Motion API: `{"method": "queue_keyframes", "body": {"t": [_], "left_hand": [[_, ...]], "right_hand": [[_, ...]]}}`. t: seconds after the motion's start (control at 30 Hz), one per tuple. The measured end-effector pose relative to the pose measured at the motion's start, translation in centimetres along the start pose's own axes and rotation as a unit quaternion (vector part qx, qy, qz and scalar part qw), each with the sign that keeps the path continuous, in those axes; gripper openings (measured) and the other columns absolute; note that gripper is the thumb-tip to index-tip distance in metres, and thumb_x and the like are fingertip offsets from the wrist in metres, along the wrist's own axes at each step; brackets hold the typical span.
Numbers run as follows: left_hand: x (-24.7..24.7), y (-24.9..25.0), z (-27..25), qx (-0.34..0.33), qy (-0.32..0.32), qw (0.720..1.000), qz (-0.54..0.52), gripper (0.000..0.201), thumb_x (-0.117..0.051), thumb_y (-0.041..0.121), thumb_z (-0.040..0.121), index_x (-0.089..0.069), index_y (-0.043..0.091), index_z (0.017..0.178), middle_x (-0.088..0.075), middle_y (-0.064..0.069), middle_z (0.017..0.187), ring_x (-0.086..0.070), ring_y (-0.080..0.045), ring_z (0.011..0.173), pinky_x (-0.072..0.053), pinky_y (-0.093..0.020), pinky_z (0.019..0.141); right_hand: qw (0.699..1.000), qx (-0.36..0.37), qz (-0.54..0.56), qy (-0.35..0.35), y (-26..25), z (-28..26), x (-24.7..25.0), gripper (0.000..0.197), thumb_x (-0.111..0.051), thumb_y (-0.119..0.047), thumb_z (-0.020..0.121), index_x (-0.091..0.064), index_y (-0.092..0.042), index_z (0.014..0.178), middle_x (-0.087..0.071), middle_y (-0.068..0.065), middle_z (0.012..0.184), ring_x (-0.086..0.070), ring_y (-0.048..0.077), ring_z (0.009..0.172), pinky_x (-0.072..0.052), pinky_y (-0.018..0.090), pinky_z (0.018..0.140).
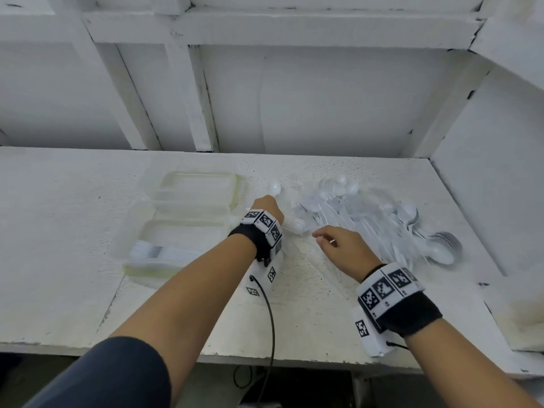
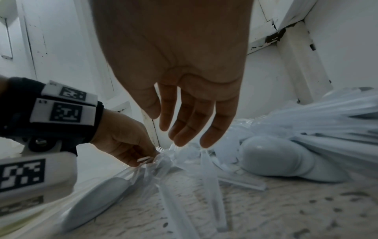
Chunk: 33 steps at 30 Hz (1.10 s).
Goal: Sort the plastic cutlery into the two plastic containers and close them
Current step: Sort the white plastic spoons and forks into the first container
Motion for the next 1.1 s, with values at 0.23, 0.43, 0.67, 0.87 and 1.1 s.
{"method": "queue_keyframes", "body": {"t": [0.23,0.43,0.67,0.87,1.1], "left_hand": [[0.8,-1.5,-0.7,0.026,-0.055,0.995,-0.082,0.017,-0.052,0.004,0.084,-0.063,-0.001,0.071,-0.067,-0.014,0.074,-0.067,-0.030,0.078,-0.057,-0.032,0.072],[4.0,-1.8,-3.4,0.013,-0.062,0.972,-0.225,0.019,-0.045,0.001,0.091,-0.056,-0.001,0.075,-0.069,-0.021,0.089,-0.069,-0.028,0.076,-0.058,-0.039,0.077],[5.9,-2.3,-5.9,-0.017,-0.069,0.956,-0.285,0.024,-0.050,0.003,0.090,-0.044,0.011,0.111,-0.065,-0.018,0.095,-0.068,-0.027,0.074,-0.060,-0.037,0.069],[6.0,-3.0,-6.0,-0.010,-0.055,0.955,-0.293,0.011,-0.039,0.006,0.093,-0.042,0.010,0.103,-0.057,-0.013,0.081,-0.062,-0.023,0.065,-0.057,-0.038,0.073],[5.1,-3.0,-6.0,-0.027,-0.027,0.958,-0.283,0.011,-0.030,0.014,0.095,-0.036,0.014,0.086,-0.039,-0.002,0.074,-0.031,-0.014,0.061,-0.027,-0.025,0.052]], "right_hand": [[1.000,0.013,0.006,0.002,-1.0,1.2,-0.9,0.024,-0.048,-0.020,0.095,-0.064,-0.014,0.111,-0.066,0.002,0.107,-0.055,0.010,0.090,-0.041,0.020,0.079],[0.977,0.095,-0.126,-0.140,-4.4,1.4,-5.0,0.035,-0.050,-0.015,0.092,-0.057,-0.020,0.126,-0.053,0.008,0.122,-0.053,0.021,0.103,-0.044,0.030,0.090],[0.903,0.185,-0.345,-0.175,-5.4,0.7,-8.8,0.051,-0.050,-0.011,0.089,-0.037,-0.023,0.136,-0.034,0.008,0.138,-0.044,0.029,0.113,-0.040,0.038,0.088],[0.906,0.250,-0.302,-0.161,-5.4,0.8,-7.5,0.050,-0.048,-0.024,0.094,-0.034,-0.027,0.142,-0.038,0.002,0.142,-0.047,0.024,0.118,-0.044,0.037,0.092],[0.964,0.263,-0.034,0.029,-6.3,0.5,-3.2,0.039,-0.043,-0.019,0.086,-0.061,-0.009,0.120,-0.063,0.007,0.113,-0.060,0.018,0.100,-0.046,0.021,0.086]]}}
Point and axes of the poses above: each hand's wrist, its own z-axis towards the middle knuckle, its own x-axis out of the back of the hand, y = z × x, the point moved 7 cm from there along z, towards the middle knuckle
